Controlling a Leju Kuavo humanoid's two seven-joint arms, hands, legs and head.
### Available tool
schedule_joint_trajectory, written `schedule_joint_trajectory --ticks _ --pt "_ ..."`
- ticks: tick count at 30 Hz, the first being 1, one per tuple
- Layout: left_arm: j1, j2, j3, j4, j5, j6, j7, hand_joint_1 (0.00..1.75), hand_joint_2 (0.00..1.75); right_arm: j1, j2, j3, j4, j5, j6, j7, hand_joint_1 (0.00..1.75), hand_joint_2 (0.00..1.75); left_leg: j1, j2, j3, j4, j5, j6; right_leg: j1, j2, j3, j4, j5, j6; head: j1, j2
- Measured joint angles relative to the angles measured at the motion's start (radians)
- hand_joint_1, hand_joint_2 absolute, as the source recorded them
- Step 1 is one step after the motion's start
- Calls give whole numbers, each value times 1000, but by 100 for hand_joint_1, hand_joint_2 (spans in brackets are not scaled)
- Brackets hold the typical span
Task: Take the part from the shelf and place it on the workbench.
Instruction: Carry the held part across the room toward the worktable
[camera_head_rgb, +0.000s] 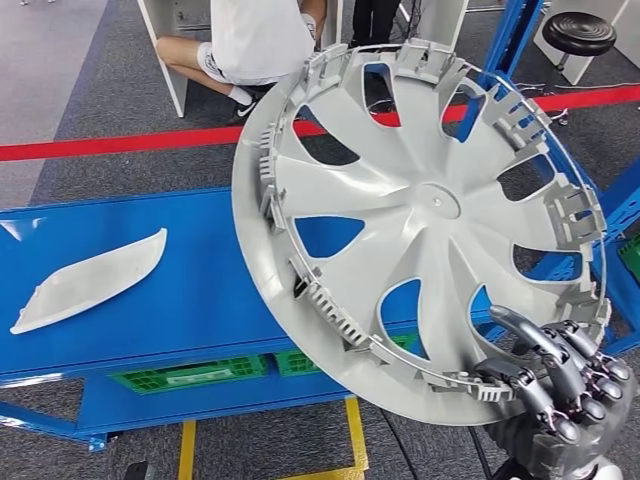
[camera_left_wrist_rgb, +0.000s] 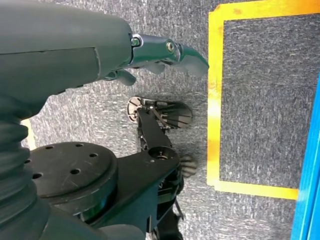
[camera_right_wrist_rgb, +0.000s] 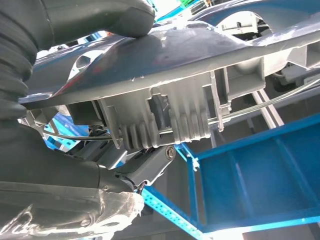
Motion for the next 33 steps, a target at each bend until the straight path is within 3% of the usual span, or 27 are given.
schedule_joint_trajectory --ticks 2,3,4,6,7,9,12,14,16,18,19,20,23,25,27,28,29,31,32,33 --pt "0 0 3 0 -2 0 1 0 175 3 0 -3 0 -6 0 -1 175 175 1 3 -1 1 1 -2 -6 -1 -40 120 -50 8 2 0" --pt "0 0 5 0 -3 0 2 0 175 5 0 -4 0 -8 0 -1 175 175 3 4 -1 1 2 -4 -9 -1 -38 133 -48 11 2 0" --pt "0 0 6 0 -5 0 2 0 175 7 0 -4 -1 -9 0 -1 175 175 5 4 -1 2 2 -7 -12 -2 -14 101 -27 15 1 0" --pt "-1 0 6 0 -6 0 3 0 175 8 0 -6 -4 -10 0 -1 175 175 12 3 -3 8 0 -18 -17 -2 74 -39 20 25 2 0" --pt "-1 1 6 0 -7 0 3 0 175 8 0 -8 -6 -10 0 -1 175 175 13 2 -5 12 -2 -26 -17 0 110 -96 34 24 3 0" --pt "-2 2 7 0 -8 0 3 0 175 9 0 -11 -10 -10 -1 -2 175 175 12 -1 -11 19 -2 -41 -15 6 133 -135 30 9 4 0" --pt "-2 2 7 0 -10 0 3 0 175 10 0 -12 -13 -10 -1 -2 175 175 13 -2 -24 29 -5 -59 -14 9 112 -128 37 -24 2 0" --pt "-3 2 8 0 -11 0 3 0 175 10 0 -13 -15 -10 -1 -2 175 175 13 -1 -50 82 -55 -65 -14 7 99 -128 47 -39 -1 0" --pt "-4 1 8 0 -12 0 3 0 175 11 0 -13 -16 -10 -1 -2 175 175 12 -1 -98 206 -137 -66 -10 5 85 -128 57 -49 -3 0" --pt "-5 0 8 0 -13 0 3 0 175 11 0 -13 -16 -10 -1 -2 175 175 10 -1 -130 305 -177 -60 -2 4 69 -128 68 -54 -4 0" --pt "-6 0 8 0 -13 0 3 0 175 12 0 -13 -16 -10 -1 -2 175 175 7 -1 -122 305 -168 -54 2 4 61 -128 74 -55 -4 0" --pt "-6 0 8 0 -14 0 3 0 175 12 0 -14 -16 -10 -1 -2 175 175 3 -1 -94 266 -142 -46 5 4 54 -128 81 -56 -4 0" --pt "-13 2 7 0 -17 0 2 0 175 12 0 -14 -16 -10 -1 -2 175 175 -13 0 26 72 -75 -18 13 5 37 -128 102 -53 -3 0" --pt "-16 2 7 0 -20 0 1 0 175 13 0 -14 -16 -10 -1 -2 175 175 -19 1 46 22 -68 -14 12 3 32 -132 118 -43 -3 0" --pt "-15 1 8 0 -22 0 0 0 175 13 0 -15 -16 -10 -1 -2 175 175 -18 2 35 15 -49 -11 11 1 29 -138 131 -31 -5 0" --pt "-15 1 8 0 -22 0 -1 0 175 14 0 -16 -16 -10 -1 -2 175 175 -16 3 27 13 -39 -6 11 1 22 -131 117 -25 -5 0" --pt "-14 0 8 0 -23 0 -1 0 175 14 0 -16 -16 -11 -1 -2 175 175 -14 4 19 10 -28 -1 10 0 11 -106 86 -19 -5 0" --pt "-14 1 8 0 -24 0 -2 0 175 15 0 -17 -16 -13 -2 -2 175 175 -12 6 -4 10 -9 4 7 -1 -24 9 -14 -7 -3 0" --pt "-14 1 8 0 -24 0 -2 0 175 16 0 -17 -16 -14 -2 -2 175 175 -12 7 -15 11 0 5 5 -1 -38 77 -51 -3 -3 0" --pt "-13 1 8 0 -25 0 -3 0 175 17 0 -18 -16 -15 -2 -2 175 175 -12 7 -27 11 9 4 4 -1 -43 128 -67 1 -3 0"
